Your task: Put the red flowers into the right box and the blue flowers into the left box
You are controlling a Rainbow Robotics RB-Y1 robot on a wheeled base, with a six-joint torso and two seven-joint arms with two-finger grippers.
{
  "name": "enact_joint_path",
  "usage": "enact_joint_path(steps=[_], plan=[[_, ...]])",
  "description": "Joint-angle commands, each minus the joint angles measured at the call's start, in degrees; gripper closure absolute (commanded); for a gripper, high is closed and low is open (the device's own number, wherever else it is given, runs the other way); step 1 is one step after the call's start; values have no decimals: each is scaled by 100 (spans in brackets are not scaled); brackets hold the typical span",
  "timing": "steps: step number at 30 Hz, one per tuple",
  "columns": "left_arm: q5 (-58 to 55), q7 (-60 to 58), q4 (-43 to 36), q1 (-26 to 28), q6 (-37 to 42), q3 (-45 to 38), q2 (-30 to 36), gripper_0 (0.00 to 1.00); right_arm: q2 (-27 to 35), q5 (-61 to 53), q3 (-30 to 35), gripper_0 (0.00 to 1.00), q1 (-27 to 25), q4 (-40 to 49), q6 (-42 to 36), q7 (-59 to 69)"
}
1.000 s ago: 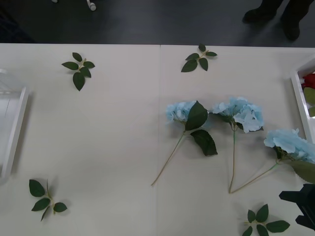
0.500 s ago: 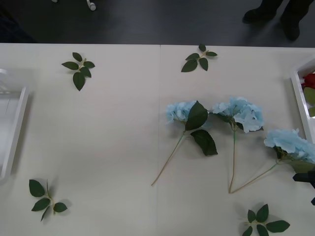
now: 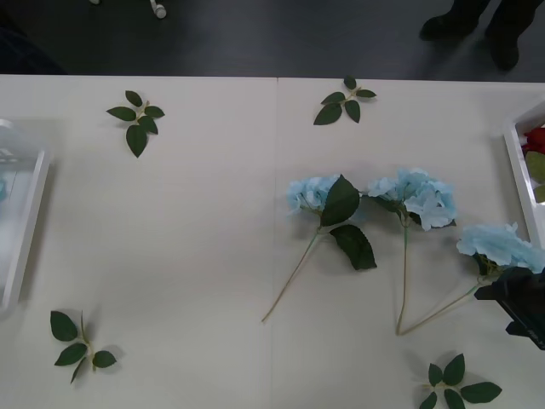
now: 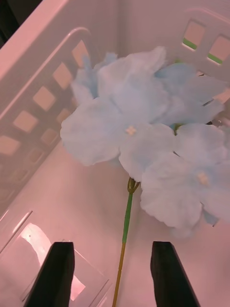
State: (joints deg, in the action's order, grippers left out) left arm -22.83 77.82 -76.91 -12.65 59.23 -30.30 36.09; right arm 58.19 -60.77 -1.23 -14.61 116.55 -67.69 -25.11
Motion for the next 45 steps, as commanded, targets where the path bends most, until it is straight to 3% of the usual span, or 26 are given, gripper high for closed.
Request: enact_joint_path(steps=[1, 11, 25, 39, 45], plan=[[-134, 163, -500, -79, 255, -3, 232, 0, -238, 408, -123, 34, 142, 26, 46, 411], [-758, 181, -2091, -53, 2031, -134, 223, 0, -616, 1542, -817, 34, 362, 26, 256, 938], [-2780, 480, -3805, 96, 2672, -196, -58, 0, -1204, 2842, -1274, 34, 397, 17, 230, 1167], [-4687, 2510, -4042, 96, 2699, -187, -717, 0, -1503, 3378, -1511, 34, 441, -150, 327, 1334], [-5223, 3503, -4042, 88, 3121, -187, -946, 0, -1547, 3422, -1520, 34, 512, -361, 423, 1342]])
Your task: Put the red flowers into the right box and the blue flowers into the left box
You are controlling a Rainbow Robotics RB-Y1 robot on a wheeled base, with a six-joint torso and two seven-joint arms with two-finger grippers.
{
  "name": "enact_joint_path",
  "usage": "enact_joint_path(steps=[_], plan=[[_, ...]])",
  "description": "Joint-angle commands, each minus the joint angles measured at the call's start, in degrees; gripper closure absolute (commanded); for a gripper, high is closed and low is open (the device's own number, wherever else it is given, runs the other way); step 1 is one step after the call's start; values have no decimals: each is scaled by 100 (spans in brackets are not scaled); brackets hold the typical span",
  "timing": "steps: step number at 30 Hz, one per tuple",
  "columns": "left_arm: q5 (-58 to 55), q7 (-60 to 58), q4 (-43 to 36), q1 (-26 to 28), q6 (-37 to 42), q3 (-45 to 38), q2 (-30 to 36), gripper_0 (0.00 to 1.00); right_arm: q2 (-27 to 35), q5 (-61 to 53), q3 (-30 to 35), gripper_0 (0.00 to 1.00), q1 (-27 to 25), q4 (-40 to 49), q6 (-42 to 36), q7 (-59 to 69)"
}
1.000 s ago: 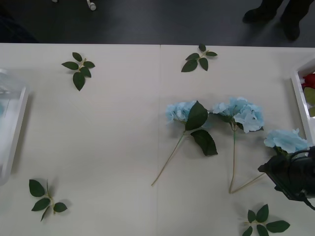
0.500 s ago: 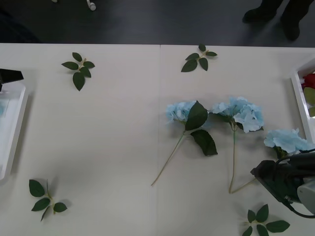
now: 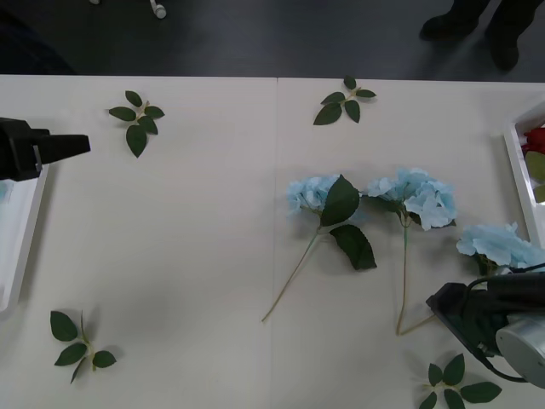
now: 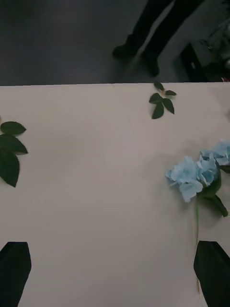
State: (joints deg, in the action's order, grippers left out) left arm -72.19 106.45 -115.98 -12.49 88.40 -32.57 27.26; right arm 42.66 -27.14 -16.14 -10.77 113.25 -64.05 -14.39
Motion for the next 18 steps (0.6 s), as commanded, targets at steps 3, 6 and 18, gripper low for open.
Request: enact_joint_path(steps=[3, 6, 18], plan=[[-525, 1071, -136, 72, 398, 40, -195, 0, -21, 121, -29, 34, 146, -101, 77, 262], [-779, 1414, -136, 98, 512, 14, -335, 0, -29, 174, -29, 34, 163, -110, 77, 270], [-1219, 1642, -127, 116, 503, 58, -511, 0, -29, 156, -29, 34, 269, -338, 139, 270]])
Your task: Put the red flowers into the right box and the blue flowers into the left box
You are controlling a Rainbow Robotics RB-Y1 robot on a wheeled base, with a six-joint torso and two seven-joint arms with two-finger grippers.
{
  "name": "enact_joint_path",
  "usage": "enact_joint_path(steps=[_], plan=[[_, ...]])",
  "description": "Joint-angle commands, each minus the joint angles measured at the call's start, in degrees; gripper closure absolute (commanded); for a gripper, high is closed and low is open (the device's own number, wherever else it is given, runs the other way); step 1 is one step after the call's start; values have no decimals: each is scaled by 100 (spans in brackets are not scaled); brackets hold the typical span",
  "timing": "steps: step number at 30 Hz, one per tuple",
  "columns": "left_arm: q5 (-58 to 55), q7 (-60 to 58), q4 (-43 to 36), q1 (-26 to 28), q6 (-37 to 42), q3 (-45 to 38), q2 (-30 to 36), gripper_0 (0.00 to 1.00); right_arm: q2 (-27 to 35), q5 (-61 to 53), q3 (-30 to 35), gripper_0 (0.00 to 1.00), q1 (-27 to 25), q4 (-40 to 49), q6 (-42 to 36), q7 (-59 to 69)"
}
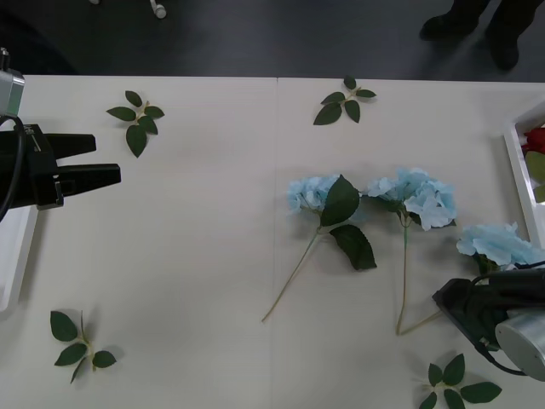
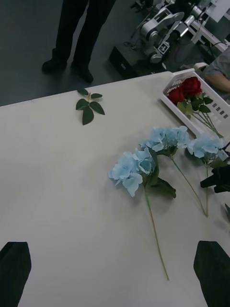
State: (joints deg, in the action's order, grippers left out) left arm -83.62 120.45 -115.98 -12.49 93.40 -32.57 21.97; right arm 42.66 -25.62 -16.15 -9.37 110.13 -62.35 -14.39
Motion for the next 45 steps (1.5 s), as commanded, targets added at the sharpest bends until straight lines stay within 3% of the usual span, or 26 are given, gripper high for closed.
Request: enact_joint_path(steps=[1, 9, 10, 13, 14, 30, 37, 45], plan=[[-75, 242, -127, 106, 3, 58, 9, 0, -29, 4, -28, 34, 137, -44, -31, 270], [-181, 357, -127, 124, -6, 58, -9, 0, -29, -40, -28, 34, 172, -71, -31, 244], [-216, 392, -127, 124, -6, 58, -9, 0, -29, -40, -28, 42, 172, -71, -31, 235], [-313, 480, -127, 124, -6, 58, 0, 0, -12, -66, -28, 93, 181, -79, -31, 200], [-339, 506, -118, 124, -6, 49, 0, 0, -12, -75, -28, 100, 181, -79, -31, 191], [-1069, 2440, 1569, -421, 1189, -364, 712, 0, 182, -295, 121, 100, 207, 193, -198, 95], [-1244, 2721, 1983, -509, 1268, -443, 800, 0, 603, -1604, 1202, 100, 260, 1160, -1165, -160], [-1411, 2747, 1983, -536, 1418, -452, 782, 0, 1140, -2799, 2037, 100, 251, 1793, -1420, -740]])
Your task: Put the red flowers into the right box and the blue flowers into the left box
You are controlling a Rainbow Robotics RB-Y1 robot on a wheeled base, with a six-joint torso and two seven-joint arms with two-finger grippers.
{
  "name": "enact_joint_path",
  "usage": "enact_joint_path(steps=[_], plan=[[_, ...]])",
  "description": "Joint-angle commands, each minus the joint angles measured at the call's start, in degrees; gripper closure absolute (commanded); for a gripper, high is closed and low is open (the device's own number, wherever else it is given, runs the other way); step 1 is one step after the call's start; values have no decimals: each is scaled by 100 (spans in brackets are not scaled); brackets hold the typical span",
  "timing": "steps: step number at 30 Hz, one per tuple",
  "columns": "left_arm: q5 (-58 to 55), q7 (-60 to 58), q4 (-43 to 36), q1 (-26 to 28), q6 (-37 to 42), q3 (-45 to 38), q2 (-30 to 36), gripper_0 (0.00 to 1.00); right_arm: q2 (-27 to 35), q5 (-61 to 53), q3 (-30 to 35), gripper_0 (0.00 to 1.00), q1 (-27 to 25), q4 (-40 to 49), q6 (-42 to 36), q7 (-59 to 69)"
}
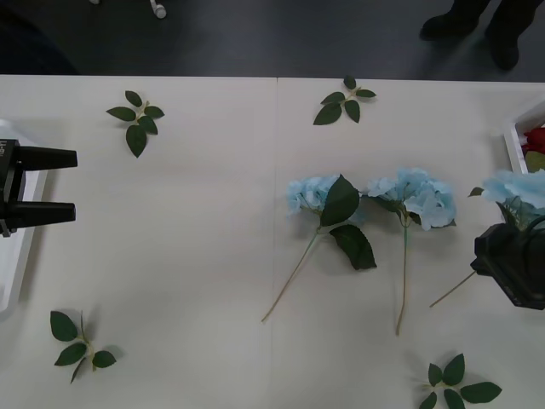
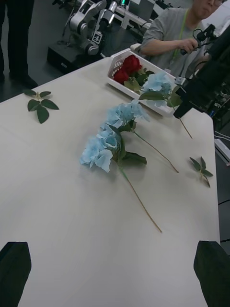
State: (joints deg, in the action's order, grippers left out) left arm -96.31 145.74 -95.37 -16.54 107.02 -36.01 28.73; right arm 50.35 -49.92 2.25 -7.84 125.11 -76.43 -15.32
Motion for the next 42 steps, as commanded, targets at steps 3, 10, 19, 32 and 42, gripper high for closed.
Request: enact_joint_path(steps=[3, 10, 19, 32, 42], plan=[[-221, 226, -78, -121, 91, -91, 89, 0, 625, -809, 461, 100, 99, 488, -100, -1280], [-265, 218, -166, -130, 109, -65, -43, 0, 1205, -2110, 1489, 100, 73, 532, -583, -3398], [-441, 218, -166, -130, 179, -65, -395, 0, 1794, -3542, 2676, 100, -15, 4, -487, -5235], [-494, 253, -289, -130, 197, -3, -957, 0, 1873, -4667, 2922, 100, -754, -215, 1218, -8505], [-406, 367, -289, -130, 205, 76, -1265, 0, 1759, -6205, 1902, 100, -1061, -198, 3389, -11432]])
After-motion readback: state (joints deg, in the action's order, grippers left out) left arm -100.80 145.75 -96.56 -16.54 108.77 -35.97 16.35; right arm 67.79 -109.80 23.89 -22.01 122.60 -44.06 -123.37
